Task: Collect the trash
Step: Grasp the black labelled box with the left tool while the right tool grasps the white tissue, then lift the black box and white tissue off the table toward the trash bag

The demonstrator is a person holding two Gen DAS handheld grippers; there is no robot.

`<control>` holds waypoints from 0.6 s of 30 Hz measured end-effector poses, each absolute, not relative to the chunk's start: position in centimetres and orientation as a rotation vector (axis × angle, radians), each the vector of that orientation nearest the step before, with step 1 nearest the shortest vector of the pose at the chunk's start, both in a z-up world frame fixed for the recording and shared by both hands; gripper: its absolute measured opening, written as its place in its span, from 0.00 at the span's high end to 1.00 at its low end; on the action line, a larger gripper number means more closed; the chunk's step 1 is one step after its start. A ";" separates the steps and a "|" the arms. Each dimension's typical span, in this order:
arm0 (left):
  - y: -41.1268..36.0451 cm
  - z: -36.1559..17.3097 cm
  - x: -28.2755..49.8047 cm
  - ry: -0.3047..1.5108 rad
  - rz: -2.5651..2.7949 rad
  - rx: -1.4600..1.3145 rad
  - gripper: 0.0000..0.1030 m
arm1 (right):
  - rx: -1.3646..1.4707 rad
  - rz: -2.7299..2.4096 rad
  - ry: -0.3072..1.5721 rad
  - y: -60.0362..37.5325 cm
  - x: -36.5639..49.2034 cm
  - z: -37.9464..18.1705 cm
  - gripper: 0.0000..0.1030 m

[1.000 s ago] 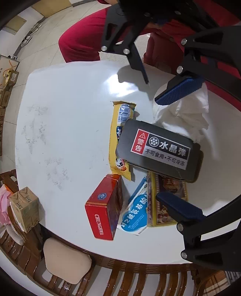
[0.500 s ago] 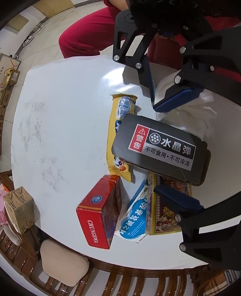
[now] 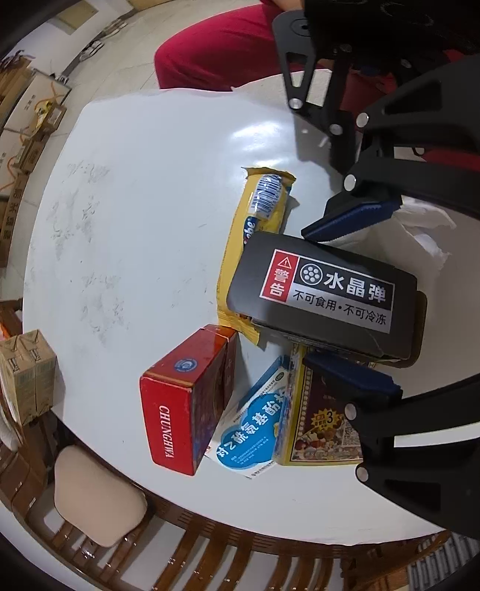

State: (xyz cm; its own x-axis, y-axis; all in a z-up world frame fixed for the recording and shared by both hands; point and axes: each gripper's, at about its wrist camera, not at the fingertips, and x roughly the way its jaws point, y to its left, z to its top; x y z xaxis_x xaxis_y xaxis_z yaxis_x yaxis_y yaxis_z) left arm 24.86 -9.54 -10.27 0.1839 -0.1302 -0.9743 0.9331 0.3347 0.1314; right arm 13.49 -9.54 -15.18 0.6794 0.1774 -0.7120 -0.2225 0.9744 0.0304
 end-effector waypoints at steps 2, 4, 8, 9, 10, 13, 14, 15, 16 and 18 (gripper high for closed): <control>-9.6 -10.3 24.9 1.126 -0.901 0.904 0.43 | -0.063 0.222 0.794 -9.6 13.4 -15.1 0.73; -9.5 -10.3 25.0 1.135 -0.876 0.882 0.43 | -0.066 0.220 0.795 -9.6 13.3 -15.1 0.73; -9.1 -10.2 25.1 1.179 -0.814 0.811 0.44 | -0.069 0.212 0.798 -9.7 12.9 -14.9 0.73; -9.0 -10.1 25.4 1.197 -0.785 0.789 0.45 | -0.069 0.209 0.799 -9.8 12.9 -14.9 0.73; -8.9 -10.1 25.6 1.212 -0.766 0.768 0.45 | -0.069 0.207 0.799 -9.9 12.8 -14.9 0.73; -8.3 -9.7 26.2 1.219 -0.742 0.714 0.46 | -0.071 0.201 0.799 -10.1 12.4 -14.7 0.73; -8.1 -9.6 26.3 1.217 -0.728 0.705 0.46 | -0.073 0.198 0.796 -10.2 12.3 -14.5 0.73; -7.9 -9.5 26.3 1.218 -0.723 0.697 0.46 | -0.075 0.196 0.794 -10.2 11.9 -14.4 0.73; -7.7 -9.4 26.4 1.213 -0.716 0.688 0.46 | -0.078 0.191 0.791 -10.3 11.8 -14.3 0.73; -7.5 -9.3 26.5 1.210 -0.697 0.672 0.46 | -0.076 0.187 0.789 -10.5 11.4 -14.1 0.73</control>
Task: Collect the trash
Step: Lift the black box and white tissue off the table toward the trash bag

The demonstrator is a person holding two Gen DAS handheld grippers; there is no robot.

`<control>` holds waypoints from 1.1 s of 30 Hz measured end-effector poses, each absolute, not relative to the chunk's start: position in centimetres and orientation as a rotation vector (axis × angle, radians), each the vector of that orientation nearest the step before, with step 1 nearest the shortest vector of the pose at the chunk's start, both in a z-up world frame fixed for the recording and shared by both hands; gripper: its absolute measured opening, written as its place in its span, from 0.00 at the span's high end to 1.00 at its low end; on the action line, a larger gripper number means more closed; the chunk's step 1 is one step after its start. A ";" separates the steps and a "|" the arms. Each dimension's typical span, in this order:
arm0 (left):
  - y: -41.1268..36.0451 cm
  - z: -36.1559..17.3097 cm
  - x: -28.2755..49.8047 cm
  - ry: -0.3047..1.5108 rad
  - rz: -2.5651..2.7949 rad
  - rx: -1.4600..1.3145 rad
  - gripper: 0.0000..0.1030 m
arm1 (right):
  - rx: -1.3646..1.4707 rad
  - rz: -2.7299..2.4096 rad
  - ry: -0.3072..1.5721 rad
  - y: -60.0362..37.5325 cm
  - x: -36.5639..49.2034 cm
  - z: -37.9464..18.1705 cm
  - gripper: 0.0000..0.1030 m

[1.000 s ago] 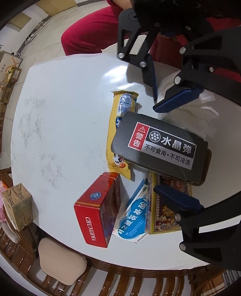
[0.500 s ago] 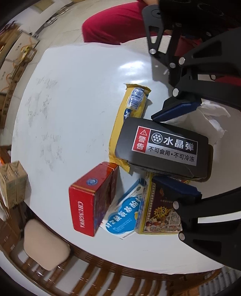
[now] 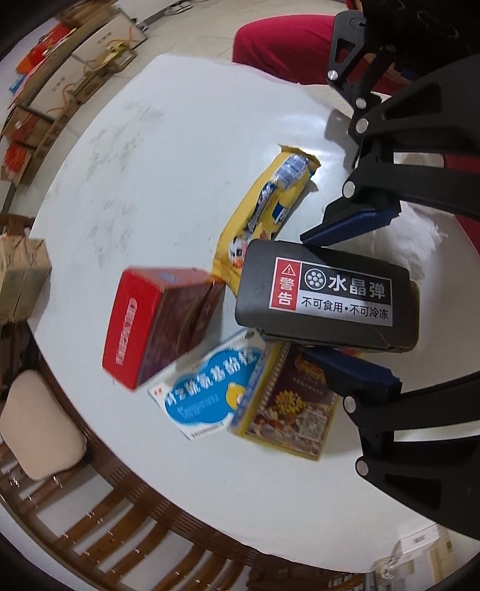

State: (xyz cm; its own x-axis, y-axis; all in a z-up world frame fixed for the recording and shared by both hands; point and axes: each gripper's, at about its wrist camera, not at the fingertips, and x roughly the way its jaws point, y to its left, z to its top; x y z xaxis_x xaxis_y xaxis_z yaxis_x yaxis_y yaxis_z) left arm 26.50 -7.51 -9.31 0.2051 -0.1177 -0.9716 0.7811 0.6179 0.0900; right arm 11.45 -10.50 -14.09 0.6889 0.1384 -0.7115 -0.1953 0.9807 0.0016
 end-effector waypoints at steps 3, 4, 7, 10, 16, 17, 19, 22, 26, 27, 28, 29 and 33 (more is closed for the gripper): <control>-7.1 -8.9 26.7 1.205 -0.672 0.643 0.46 | -0.073 0.179 0.789 -11.0 11.1 -13.7 0.74; -6.9 -8.6 26.8 1.202 -0.662 0.629 0.46 | -0.075 0.176 0.787 -11.1 11.0 -13.5 0.74; -6.3 -8.1 26.8 1.189 -0.641 0.607 0.46 | -0.078 0.166 0.781 -11.7 10.7 -12.9 0.74; -5.8 -7.4 26.4 1.184 -0.638 0.588 0.46 | -0.077 0.149 0.771 -12.3 10.0 -12.1 0.74; -5.4 -6.4 25.3 1.164 -0.633 0.567 0.46 | -0.067 0.108 0.759 -13.5 8.8 -11.1 0.74; -5.3 -6.3 25.1 1.161 -0.632 0.563 0.46 | -0.067 0.099 0.755 -13.6 8.6 -10.9 0.74; -5.1 -6.0 25.1 1.157 -0.639 0.557 0.46 | -0.067 0.091 0.750 -13.9 8.4 -10.6 0.74; -4.6 -5.3 25.1 1.150 -0.633 0.526 0.46 | -0.064 0.087 0.740 -14.3 8.1 -10.2 0.74; -3.8 -4.2 25.0 1.139 -0.615 0.500 0.46 | -0.069 0.079 0.719 -14.4 7.3 -9.3 0.74; -3.6 -3.8 24.8 1.129 -0.607 0.503 0.46 | -0.067 0.075 0.711 -14.7 7.2 -8.9 0.74; -3.4 -3.4 24.5 1.120 -0.602 0.505 0.46 | -0.063 0.072 0.703 -14.9 7.0 -8.4 0.74; -3.3 -3.0 24.1 1.112 -0.598 0.505 0.46 | -0.061 0.068 0.696 -15.1 7.0 -8.1 0.74; -2.6 -1.4 22.1 1.071 -0.584 0.506 0.46 | -0.071 0.034 0.656 -16.0 6.3 -6.1 0.74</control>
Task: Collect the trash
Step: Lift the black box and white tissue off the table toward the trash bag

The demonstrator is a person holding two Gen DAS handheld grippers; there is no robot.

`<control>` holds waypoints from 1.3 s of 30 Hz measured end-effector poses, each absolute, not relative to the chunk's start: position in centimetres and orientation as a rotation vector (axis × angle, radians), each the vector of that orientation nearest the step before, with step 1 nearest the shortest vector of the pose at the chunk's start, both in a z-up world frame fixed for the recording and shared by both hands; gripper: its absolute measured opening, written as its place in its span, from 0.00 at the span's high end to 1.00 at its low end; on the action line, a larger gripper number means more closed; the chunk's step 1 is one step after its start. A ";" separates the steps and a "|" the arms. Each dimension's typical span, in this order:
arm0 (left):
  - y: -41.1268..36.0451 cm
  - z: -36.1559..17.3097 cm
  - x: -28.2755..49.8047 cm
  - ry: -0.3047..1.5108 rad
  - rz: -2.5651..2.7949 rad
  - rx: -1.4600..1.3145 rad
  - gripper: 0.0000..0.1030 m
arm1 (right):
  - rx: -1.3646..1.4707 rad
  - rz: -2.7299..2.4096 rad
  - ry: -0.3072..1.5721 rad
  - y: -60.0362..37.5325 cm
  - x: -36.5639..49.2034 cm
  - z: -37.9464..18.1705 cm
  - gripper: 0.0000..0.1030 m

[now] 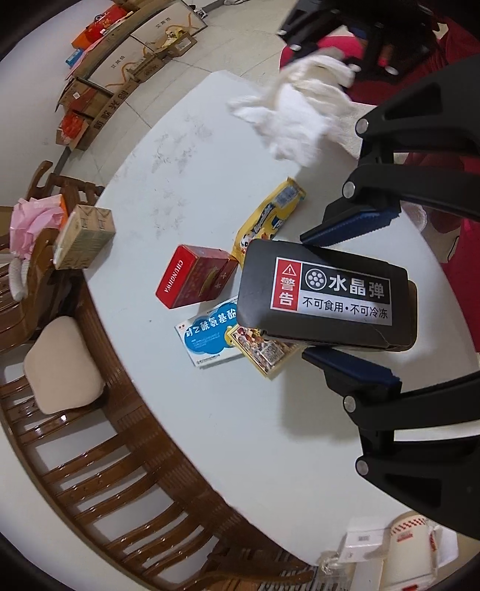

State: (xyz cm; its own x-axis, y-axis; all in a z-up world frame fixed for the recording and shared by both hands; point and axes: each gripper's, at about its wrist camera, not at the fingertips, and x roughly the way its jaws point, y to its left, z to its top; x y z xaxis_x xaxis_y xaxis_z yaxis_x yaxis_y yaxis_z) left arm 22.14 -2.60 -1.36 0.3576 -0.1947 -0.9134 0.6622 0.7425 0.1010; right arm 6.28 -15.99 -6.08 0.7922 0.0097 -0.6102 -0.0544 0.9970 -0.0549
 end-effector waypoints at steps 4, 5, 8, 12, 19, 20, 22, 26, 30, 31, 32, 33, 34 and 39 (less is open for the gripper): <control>-2.1 0.0 19.6 1.031 -0.568 0.514 0.46 | -0.091 0.023 0.630 -16.3 5.2 -4.1 0.74; -1.8 0.5 18.6 1.018 -0.565 0.514 0.46 | -0.102 0.027 0.625 -16.1 4.7 -3.5 0.74; -1.4 1.3 16.3 0.991 -0.563 0.507 0.46 | -0.121 0.041 0.614 -15.8 3.4 -2.4 0.74; -0.9 2.0 13.2 0.956 -0.558 0.504 0.46 | -0.141 0.058 0.595 -15.2 1.3 -0.9 0.74; -0.3 1.9 8.6 0.917 -0.568 0.480 0.46 | -0.147 0.073 0.574 -14.5 -2.0 0.8 0.74; -0.2 1.8 8.1 0.913 -0.561 0.464 0.46 | -0.150 0.071 0.574 -14.4 -2.3 1.0 0.74; 0.0 1.4 7.2 0.916 -0.564 0.443 0.46 | -0.153 0.072 0.574 -14.1 -3.3 1.1 0.74; 0.0 0.1 5.7 0.929 -0.565 0.412 0.46 | -0.164 0.078 0.581 -13.5 -4.7 0.8 0.74; -0.2 -2.1 4.6 0.944 -0.556 0.388 0.46 | -0.168 0.089 0.606 -12.9 -5.8 -0.4 0.74; -0.1 -2.8 4.4 0.948 -0.550 0.376 0.46 | -0.167 0.092 0.617 -12.8 -5.9 -0.9 0.74; 0.0 -3.4 4.1 0.953 -0.542 0.364 0.46 | -0.165 0.094 0.625 -12.9 -5.9 -1.2 0.74; 0.0 -4.0 4.0 0.959 -0.538 0.359 0.46 | -0.161 0.096 0.638 -12.9 -6.0 -1.7 0.74; 0.1 -4.6 4.0 0.967 -0.534 0.349 0.46 | -0.158 0.098 0.649 -13.0 -6.0 -2.2 0.74; 0.1 -7.6 3.3 1.019 -0.527 0.318 0.46 | -0.145 0.099 0.706 -13.1 -6.0 -4.5 0.74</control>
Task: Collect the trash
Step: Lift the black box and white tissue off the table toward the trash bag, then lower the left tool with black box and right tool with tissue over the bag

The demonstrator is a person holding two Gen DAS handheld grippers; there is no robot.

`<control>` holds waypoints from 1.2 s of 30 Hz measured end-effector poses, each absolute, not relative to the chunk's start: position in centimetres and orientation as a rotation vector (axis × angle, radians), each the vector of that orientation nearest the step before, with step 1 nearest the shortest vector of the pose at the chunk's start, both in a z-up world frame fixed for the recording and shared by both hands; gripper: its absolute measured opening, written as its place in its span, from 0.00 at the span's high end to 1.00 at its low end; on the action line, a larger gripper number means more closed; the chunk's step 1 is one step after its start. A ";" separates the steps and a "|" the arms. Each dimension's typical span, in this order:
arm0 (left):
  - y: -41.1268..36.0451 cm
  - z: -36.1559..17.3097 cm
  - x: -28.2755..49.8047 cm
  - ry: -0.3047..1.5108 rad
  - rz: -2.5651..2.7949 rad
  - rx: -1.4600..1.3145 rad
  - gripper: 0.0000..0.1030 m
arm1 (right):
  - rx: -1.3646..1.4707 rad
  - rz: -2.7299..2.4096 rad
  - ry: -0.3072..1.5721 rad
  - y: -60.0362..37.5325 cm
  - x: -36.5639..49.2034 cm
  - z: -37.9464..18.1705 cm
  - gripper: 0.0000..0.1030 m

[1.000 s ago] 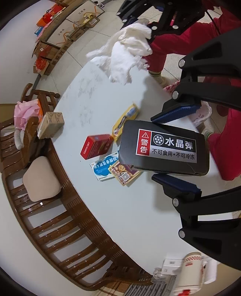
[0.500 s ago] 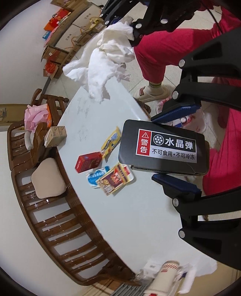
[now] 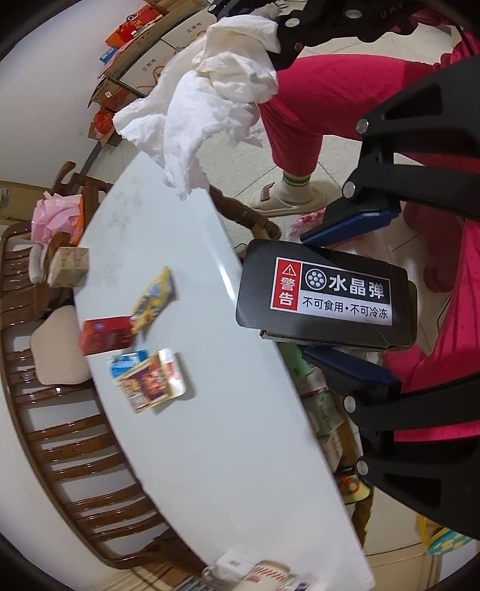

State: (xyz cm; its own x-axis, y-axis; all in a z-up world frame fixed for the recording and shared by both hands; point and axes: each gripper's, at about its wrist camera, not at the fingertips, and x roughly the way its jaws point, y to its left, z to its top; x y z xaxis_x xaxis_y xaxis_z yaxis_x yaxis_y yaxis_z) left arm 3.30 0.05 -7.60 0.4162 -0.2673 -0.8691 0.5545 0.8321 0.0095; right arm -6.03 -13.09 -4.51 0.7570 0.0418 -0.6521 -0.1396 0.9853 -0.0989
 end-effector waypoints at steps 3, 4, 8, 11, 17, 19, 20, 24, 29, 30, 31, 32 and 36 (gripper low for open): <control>-0.1 -8.9 3.1 1.041 -0.535 0.299 0.46 | -0.142 0.098 0.733 -13.1 -6.0 -5.7 0.74; -0.1 -9.2 3.1 1.047 -0.538 0.294 0.46 | -0.140 0.099 0.742 -13.1 -6.0 -6.1 0.74; -0.6 -10.6 2.9 1.068 -0.546 0.296 0.46 | -0.137 0.095 0.767 -13.2 -6.0 -7.3 0.74; -0.9 -11.6 2.8 1.087 -0.554 0.296 0.46 | -0.133 0.094 0.788 -13.1 -5.8 -8.2 0.74; -1.3 -14.1 3.3 1.146 -0.561 0.295 0.46 | -0.131 0.094 0.835 -13.2 -5.5 -10.6 0.74; -1.5 -15.3 3.3 1.168 -0.561 0.308 0.46 | -0.118 0.096 0.858 -13.4 -5.2 -11.7 0.74; -1.7 -15.8 3.5 1.177 -0.561 0.313 0.46 | -0.111 0.096 0.869 -13.5 -5.0 -12.1 0.74; -2.4 -18.5 3.9 1.236 -0.571 0.324 0.46 | -0.084 0.089 0.920 -14.2 -4.3 -14.4 0.74; -3.3 -21.7 4.5 1.307 -0.581 0.320 0.46 | -0.081 0.072 0.983 -14.7 -3.6 -17.4 0.74; -3.5 -22.4 4.7 1.323 -0.583 0.317 0.46 | -0.076 0.071 0.992 -14.9 -3.4 -17.8 0.74; -3.6 -23.0 4.8 1.332 -0.581 0.317 0.46 | -0.071 0.069 1.003 -15.0 -3.2 -18.3 0.74; -3.8 -23.8 5.1 1.342 -0.572 0.313 0.46 | -0.067 0.065 1.013 -15.1 -3.0 -18.8 0.74; -4.2 -26.5 5.9 1.403 -0.563 0.290 0.46 | -0.046 0.055 1.075 -15.6 -2.0 -21.5 0.74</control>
